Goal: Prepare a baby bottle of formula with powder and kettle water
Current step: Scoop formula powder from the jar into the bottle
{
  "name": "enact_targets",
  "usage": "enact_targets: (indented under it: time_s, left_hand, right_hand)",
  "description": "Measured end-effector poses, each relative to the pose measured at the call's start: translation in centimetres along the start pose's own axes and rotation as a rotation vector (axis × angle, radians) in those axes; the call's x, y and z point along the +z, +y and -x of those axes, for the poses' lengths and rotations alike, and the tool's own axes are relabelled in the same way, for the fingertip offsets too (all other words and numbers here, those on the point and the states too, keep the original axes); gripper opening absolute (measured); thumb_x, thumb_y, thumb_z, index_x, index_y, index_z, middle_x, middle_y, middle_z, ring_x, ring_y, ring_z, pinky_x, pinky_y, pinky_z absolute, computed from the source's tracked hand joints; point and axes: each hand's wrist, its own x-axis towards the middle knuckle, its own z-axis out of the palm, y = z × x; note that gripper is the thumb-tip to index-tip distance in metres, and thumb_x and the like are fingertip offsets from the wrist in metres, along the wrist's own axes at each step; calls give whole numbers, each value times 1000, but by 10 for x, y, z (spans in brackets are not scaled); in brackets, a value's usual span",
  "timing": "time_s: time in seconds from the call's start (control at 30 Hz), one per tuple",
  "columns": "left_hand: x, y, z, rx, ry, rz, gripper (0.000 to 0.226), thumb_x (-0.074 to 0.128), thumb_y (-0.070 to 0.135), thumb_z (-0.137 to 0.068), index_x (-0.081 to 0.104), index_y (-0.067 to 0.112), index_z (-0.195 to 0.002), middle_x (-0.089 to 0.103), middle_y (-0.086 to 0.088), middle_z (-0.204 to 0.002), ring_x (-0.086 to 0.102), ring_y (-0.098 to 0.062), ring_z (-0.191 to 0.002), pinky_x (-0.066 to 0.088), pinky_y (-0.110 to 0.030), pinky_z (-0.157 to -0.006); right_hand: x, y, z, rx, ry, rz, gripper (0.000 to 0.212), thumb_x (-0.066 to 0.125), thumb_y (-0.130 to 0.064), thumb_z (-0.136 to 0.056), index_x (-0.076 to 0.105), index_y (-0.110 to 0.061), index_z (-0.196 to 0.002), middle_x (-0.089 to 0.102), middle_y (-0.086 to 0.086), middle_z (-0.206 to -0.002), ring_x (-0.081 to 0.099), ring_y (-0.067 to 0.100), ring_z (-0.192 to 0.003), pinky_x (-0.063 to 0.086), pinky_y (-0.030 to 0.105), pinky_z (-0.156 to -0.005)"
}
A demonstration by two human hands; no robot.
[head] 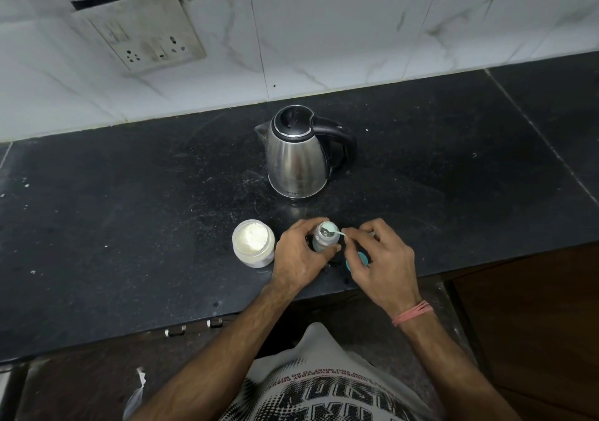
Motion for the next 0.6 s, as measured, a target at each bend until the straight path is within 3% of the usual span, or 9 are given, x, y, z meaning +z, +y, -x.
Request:
enact_targets:
  time_s: [0.6]
  left_hand:
    - [-1,1,1,1,-1,-16,59,96,50,-82,76,40,-136,76,19,-126,74,1,-116,66,-36,-99]
  right_hand:
    - [2,-2,-2,-14,-20,16,19,81,-21,-94,84,-13,-111,62,1,-104,61,12,-83,58,28,-62]
